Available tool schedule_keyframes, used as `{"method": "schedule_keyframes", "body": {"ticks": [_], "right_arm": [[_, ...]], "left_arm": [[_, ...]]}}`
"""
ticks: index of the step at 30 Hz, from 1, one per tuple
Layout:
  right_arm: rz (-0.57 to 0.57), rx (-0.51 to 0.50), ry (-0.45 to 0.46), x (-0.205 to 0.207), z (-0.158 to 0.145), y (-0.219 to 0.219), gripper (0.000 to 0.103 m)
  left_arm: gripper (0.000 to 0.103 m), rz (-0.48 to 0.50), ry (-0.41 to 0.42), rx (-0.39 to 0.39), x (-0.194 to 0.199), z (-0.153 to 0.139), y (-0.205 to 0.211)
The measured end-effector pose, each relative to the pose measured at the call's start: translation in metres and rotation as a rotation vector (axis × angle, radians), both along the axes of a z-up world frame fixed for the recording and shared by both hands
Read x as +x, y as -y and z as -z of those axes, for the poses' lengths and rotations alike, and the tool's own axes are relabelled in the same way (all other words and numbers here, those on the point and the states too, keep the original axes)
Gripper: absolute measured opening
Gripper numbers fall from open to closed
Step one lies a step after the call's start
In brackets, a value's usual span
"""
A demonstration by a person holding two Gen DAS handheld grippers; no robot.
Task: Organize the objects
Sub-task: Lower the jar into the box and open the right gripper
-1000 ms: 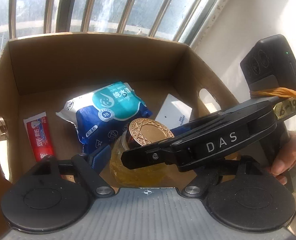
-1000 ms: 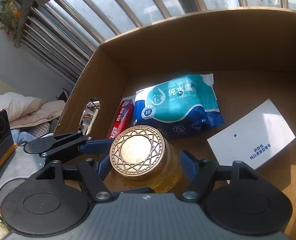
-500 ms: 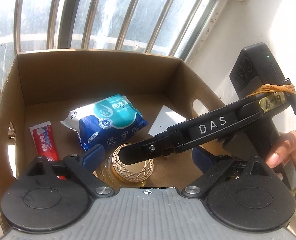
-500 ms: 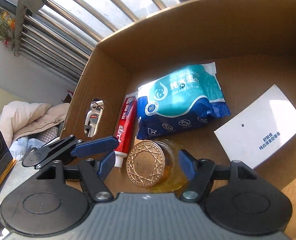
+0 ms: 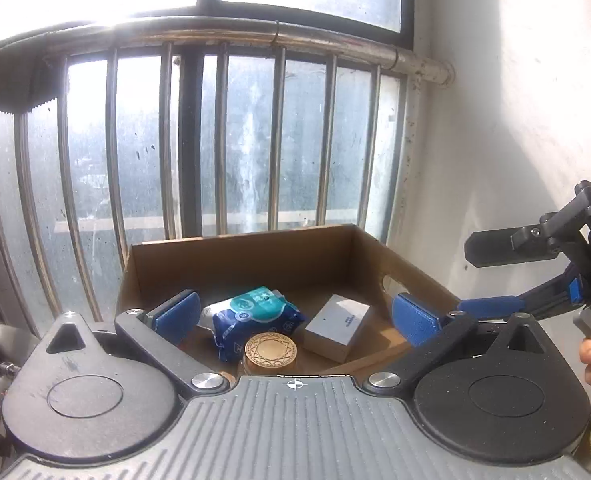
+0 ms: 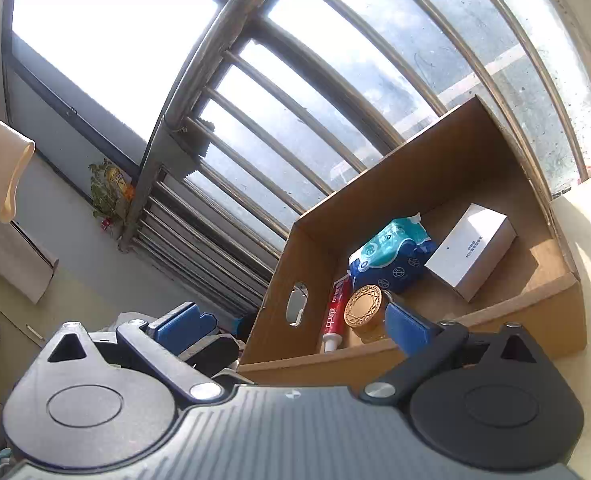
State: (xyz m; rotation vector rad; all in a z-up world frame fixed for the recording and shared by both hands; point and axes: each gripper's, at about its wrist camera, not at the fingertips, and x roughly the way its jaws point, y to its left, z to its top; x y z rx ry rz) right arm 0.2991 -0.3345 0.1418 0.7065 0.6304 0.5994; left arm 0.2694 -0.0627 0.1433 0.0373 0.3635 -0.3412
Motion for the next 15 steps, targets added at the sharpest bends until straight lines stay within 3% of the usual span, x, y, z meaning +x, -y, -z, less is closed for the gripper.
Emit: {"method": "schedule_keyframes", "body": {"ticks": [2,6,12,15], "right_arm": [[0.044,-0.024,0.023,-0.023,0.004,0.0,0.103],[0.151,-0.117,0.05,-0.057,0.013,-0.005,0.103],[0.286,-0.428,0.112,-0.081,0.019,-0.034,0.103],[0.362,-0.569,0.15,-0.088,0.018,-0.048,0.103]], "left_arm": [[0.103,-0.051,0.044,0.042,-0.017,0.004,0.007],[0.103,-0.118,0.033,0.072,-0.035,0.018,0.017],[0.103,-0.163,-0.034,0.135,-0.019,0.044,0.028],[0.103,-0.167,-0.085,0.116,-0.008,0.053,0.026]]}}
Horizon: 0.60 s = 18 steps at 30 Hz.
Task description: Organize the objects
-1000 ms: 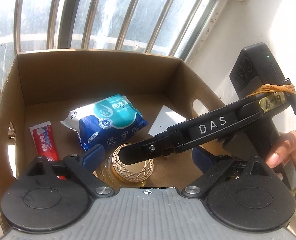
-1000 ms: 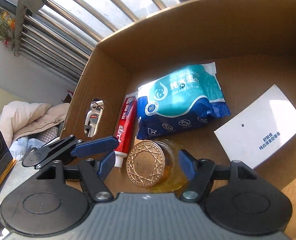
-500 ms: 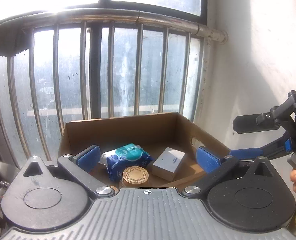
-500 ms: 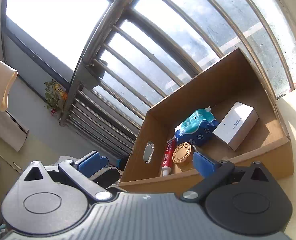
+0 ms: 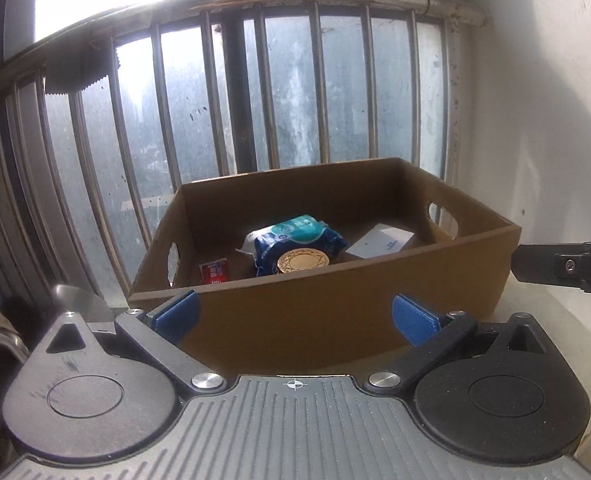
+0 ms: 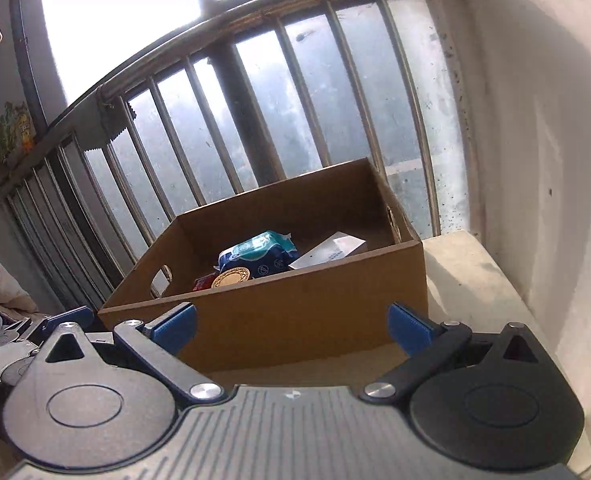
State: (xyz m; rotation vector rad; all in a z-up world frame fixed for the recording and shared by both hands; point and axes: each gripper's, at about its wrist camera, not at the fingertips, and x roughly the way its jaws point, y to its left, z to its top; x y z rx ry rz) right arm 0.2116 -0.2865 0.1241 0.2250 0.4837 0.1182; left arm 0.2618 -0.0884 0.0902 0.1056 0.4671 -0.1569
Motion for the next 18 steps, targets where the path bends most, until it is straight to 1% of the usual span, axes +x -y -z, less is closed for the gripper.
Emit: {"method": "schedule_keyframes", "body": {"ticks": [4,7,9,12,18], "right_arm": [[0.107,-0.17,0.054,-0.003,0.002,-0.021,0.103],[0.101,-0.248,0.068,0.003,0.006,-0.037,0.103],[0.085,-0.272,0.057,0.01,0.009,-0.045,0.103],[0.089,-0.295,0.052,0.019,0.011,-0.055,0.103],[0.098,-0.306,0.054,0.029,0.012,-0.063,0.103]], "left_arm": [[0.103,-0.027,-0.049,-0.065,0.014,0.008,-0.01],[0.103,-0.073,-0.044,-0.08,0.02,0.011,-0.017],[0.103,-0.102,-0.04,-0.085,0.023,0.011,-0.02],[0.103,-0.126,-0.052,-0.093,0.027,0.011,-0.026],[0.103,-0.151,-0.08,-0.094,0.036,0.014,-0.029]]}}
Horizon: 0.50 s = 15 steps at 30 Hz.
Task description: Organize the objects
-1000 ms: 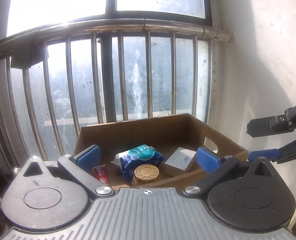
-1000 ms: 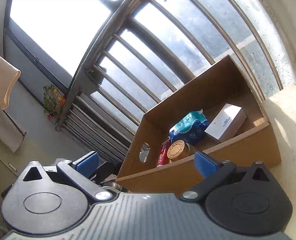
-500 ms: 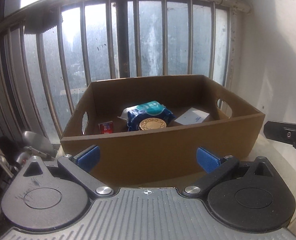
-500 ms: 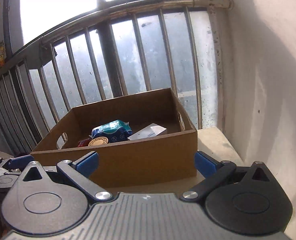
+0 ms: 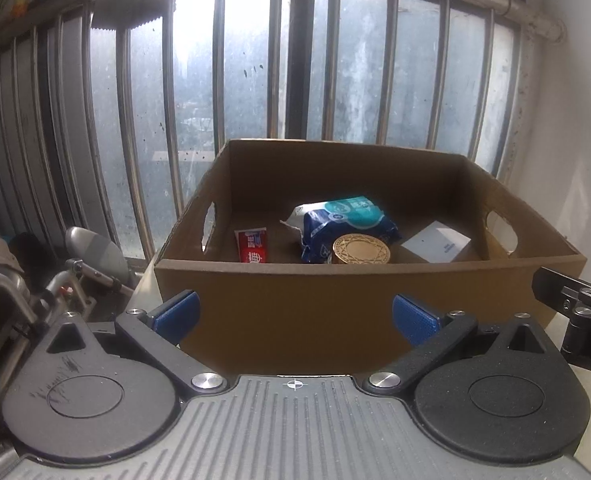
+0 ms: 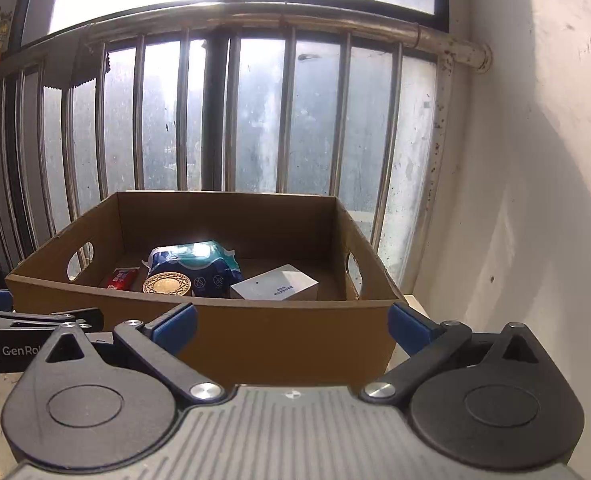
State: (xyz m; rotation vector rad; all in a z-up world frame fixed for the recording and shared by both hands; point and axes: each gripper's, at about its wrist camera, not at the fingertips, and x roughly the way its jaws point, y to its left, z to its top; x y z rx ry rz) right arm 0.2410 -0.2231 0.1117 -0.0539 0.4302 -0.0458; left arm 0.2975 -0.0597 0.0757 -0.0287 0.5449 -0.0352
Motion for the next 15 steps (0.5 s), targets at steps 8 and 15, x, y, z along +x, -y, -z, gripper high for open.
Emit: {"method": "schedule_keyframes", "body": {"ticks": [8,15], "right_arm": [[0.002,0.001,-0.02,0.0092,0.0029,-0.0031,0.103],[0.005,-0.012,-0.015,0.0096,0.0025,-0.0052,0.103]], "left_arm": [[0.103,0.004,0.004,0.004,0.0001,-0.0027,-0.0017],[0.103,0.007,0.007,0.013,0.0001,-0.0039,-0.0003]]}}
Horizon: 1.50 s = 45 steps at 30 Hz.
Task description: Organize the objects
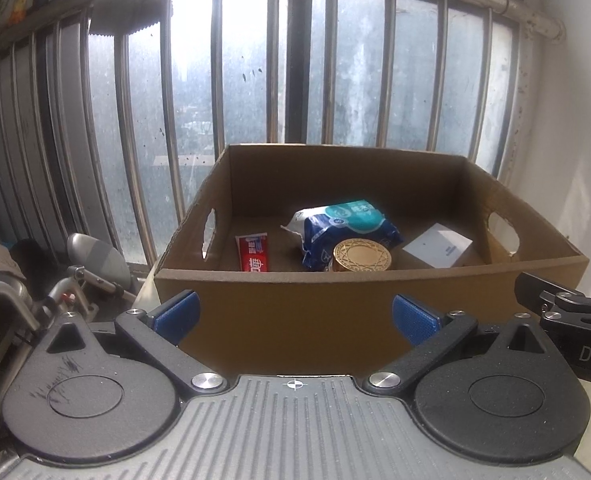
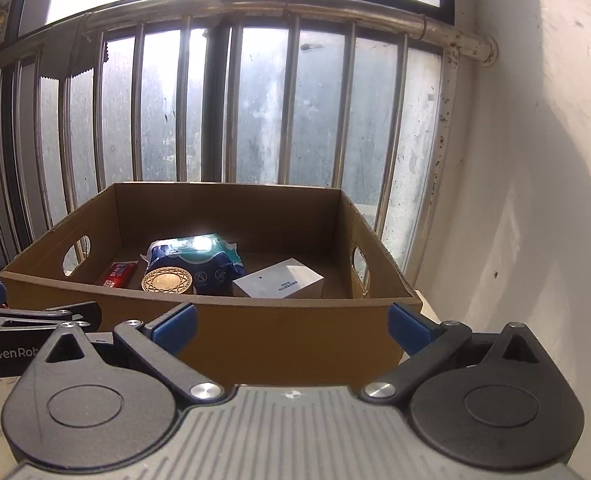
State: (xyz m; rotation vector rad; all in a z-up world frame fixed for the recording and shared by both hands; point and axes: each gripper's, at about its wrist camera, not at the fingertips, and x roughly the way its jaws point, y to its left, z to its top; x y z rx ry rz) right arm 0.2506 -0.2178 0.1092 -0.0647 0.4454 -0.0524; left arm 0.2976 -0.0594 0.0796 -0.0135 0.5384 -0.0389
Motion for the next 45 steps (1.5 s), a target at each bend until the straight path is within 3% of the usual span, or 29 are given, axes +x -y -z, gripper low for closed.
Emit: {"method": "schedule_keyframes", "body": {"ticks": [45], "right_arm": [[0.006,-0.02,0.008,0.011,-0.007,-0.004,0.103]], "left_arm": [[0.103,-0.041,0.008,0.012,0.002,-0.01,-0.003]]}}
